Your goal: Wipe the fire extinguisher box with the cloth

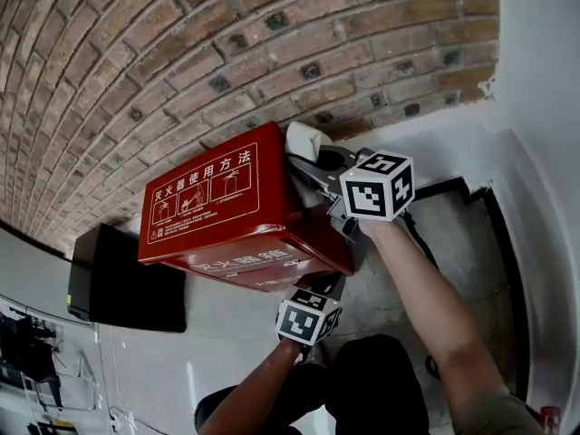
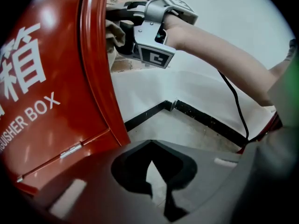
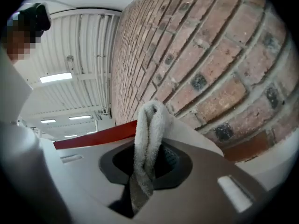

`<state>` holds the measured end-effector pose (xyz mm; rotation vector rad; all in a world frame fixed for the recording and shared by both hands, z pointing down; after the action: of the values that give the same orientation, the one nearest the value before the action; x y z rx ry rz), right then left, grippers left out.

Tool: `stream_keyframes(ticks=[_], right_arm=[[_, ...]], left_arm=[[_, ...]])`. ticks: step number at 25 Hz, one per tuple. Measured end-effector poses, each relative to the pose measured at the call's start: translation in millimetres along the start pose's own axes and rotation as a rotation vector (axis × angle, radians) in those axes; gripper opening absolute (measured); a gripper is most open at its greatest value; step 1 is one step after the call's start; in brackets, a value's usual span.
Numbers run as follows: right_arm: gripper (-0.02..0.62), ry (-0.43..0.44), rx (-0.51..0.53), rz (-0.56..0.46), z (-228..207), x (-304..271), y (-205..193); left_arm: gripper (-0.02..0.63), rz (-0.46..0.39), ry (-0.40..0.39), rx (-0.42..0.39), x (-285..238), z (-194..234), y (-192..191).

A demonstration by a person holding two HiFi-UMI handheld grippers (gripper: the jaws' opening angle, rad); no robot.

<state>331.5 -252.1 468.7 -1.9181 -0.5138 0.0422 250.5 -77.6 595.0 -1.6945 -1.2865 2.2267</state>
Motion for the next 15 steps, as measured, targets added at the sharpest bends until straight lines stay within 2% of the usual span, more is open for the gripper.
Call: stream_keyframes(ticks=[5, 15], right_arm=[[0.081, -0.080, -0.079, 0.036, -31, -3, -27], [0.080, -0.171, -0.261, 0.135, -74, 24, -139]], left_arm=[[0.000, 0.004, -0.011, 0.011, -4, 4, -3], [0.000, 0.056, -0.054, 0.050, -37, 10, -29]])
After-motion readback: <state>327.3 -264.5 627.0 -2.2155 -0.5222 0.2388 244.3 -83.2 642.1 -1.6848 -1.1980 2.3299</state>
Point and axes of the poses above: the fingertips, and each gripper's own axes: x backward along the fingers, z to its left, y out of its top, the point moved 9 cm from there along x, backward along the fingers, and after that the axes turned 1 degree about x, right-handed, at the moved point
